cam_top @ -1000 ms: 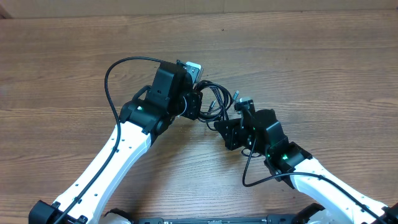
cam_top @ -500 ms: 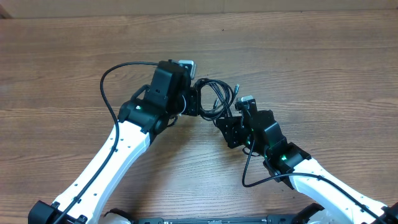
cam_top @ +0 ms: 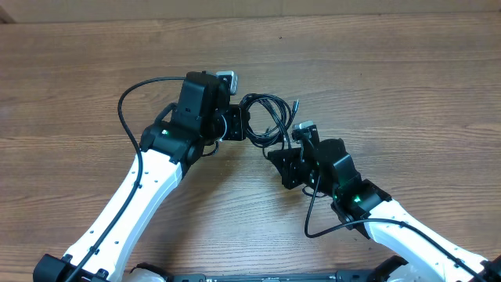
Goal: Untangle cables
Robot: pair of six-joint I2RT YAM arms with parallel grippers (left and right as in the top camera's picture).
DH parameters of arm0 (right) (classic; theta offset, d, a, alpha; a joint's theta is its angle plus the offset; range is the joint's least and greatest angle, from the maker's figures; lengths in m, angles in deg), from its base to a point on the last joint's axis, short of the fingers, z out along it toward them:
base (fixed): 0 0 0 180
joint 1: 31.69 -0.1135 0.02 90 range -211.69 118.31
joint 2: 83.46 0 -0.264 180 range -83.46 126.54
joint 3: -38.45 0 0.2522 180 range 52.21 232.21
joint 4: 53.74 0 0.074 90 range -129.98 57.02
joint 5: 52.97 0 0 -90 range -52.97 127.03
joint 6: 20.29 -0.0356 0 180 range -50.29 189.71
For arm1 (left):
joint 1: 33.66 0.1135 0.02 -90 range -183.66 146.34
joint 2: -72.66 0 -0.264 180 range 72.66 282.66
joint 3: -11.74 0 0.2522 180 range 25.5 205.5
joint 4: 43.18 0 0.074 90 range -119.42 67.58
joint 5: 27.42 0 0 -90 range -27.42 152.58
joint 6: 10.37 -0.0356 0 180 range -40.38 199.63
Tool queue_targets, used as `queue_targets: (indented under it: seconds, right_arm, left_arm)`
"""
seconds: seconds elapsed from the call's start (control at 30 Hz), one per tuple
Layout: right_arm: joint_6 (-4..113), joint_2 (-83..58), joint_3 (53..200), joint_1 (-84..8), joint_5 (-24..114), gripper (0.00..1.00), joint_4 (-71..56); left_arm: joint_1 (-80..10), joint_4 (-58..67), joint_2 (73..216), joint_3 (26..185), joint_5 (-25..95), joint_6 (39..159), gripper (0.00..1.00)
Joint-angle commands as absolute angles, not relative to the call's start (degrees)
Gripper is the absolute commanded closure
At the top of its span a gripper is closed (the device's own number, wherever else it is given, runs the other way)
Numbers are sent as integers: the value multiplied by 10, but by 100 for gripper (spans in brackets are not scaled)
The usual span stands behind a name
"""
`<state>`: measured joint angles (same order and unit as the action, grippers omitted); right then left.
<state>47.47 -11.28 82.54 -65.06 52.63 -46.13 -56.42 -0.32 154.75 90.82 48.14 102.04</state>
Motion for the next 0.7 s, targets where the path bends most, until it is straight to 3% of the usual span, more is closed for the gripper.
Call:
queue_targets:
  seconds: [0.0, 0.13, 0.43, 0.67]
  right_arm:
    - [466, -151, 830, -651, 600, 96, -435]
    - [412, -209, 831, -651, 669, 96, -423]
    - [380, -236, 831, -651, 660, 95, -413]
    - [382, -236, 831, -651, 604, 50, -303]
  left_arm:
    - [-562, -16, 1543, 929, 553, 946, 96]
    - [-568, -39, 1544, 928, 551, 863, 96]
    - [-626, -44, 1544, 928, 565, 858, 96]
    - [-622, -67, 1544, 928, 611, 889, 96]
